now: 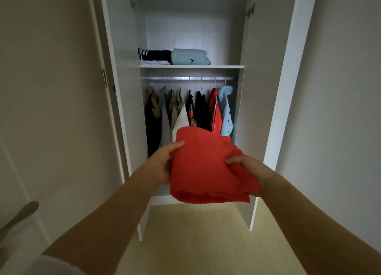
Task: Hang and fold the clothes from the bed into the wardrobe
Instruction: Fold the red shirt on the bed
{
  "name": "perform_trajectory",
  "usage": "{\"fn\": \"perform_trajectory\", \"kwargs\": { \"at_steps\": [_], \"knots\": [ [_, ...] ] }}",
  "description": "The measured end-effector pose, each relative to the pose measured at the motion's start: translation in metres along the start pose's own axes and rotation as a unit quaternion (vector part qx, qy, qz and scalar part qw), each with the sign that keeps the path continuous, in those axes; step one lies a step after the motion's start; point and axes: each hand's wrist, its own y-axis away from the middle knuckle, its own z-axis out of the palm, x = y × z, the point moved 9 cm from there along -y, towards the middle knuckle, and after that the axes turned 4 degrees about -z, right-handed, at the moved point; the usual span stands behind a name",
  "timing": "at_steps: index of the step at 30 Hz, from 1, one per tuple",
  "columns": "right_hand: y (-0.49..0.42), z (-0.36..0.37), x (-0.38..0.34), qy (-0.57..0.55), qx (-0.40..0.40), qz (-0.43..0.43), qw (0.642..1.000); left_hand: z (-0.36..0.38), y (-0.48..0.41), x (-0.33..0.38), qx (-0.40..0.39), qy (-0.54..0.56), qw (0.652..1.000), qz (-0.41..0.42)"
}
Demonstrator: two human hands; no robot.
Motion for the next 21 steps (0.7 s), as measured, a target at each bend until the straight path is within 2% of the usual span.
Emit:
{"fn": "perform_trajectory", "kwargs": {
  "at_steps": [6, 13, 21],
  "knots": [
    [-0.107, -0.001, -0.044, -0.040, -0.013, -0.032, 0.999, 0.000, -0.091, 0.047, -0.004, -0.055, 0.998, -0.021],
    [-0.259, 0.016, -0.137, -0.046, -0.038, -0.055, 0.997, -0.012, -0.224, 0.170, 0.004, -0.064, 0.998, 0.027],
    [-0.399, -0.009, -0.209, -0.073, -0.014, -0.097, 0.992, 0.003, -0.362, 0.241, 0.003, -0.068, 0.997, 0.037]
  ]
}}
